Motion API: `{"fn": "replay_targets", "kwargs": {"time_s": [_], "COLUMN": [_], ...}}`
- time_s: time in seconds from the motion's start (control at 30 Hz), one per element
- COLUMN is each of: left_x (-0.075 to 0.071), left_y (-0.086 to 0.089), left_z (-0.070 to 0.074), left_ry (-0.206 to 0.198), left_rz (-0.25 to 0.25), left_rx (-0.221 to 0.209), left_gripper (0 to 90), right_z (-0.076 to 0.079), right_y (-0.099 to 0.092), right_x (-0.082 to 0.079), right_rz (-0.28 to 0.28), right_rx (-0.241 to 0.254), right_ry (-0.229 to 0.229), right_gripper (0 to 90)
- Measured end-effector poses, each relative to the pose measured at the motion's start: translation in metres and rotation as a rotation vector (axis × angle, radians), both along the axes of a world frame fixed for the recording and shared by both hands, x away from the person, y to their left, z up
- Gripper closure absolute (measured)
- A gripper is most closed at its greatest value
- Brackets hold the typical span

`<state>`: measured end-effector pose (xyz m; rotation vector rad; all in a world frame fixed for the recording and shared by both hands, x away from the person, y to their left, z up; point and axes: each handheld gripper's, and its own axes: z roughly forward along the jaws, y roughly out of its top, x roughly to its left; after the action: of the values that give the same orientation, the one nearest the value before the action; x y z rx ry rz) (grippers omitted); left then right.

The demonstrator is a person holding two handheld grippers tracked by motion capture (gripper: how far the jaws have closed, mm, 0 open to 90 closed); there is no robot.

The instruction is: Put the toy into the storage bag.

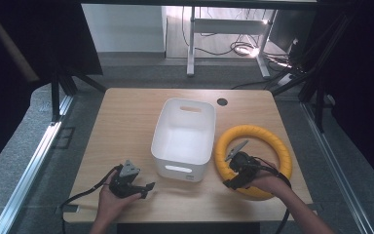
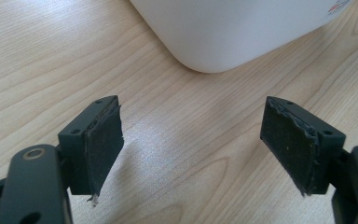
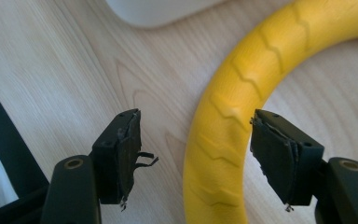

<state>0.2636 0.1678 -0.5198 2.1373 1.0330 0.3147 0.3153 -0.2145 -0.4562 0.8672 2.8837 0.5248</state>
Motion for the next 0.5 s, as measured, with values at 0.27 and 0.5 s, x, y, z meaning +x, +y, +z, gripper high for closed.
{"fn": "replay_targets", "kwargs": {"time_s": [0.27, 0.5], "left_x": [0.000, 0.000], "left_y": [0.000, -0.001], "left_z": [0.000, -0.001], "left_ry": [0.000, 0.004], "left_rz": [-0.001, -0.003], "left_rx": [0.003, 0.009], "left_gripper": [21.2, 21.2], "right_z": [-0.019, -0.033], "right_y": [0.002, 0.000], "right_x": [0.004, 0.013], "right_rz": [-0.013, -0.024], "right_rx": [-0.103, -0.128], "right_ry": [0.031, 0.066], "right_gripper": [34.8, 38.5]}}
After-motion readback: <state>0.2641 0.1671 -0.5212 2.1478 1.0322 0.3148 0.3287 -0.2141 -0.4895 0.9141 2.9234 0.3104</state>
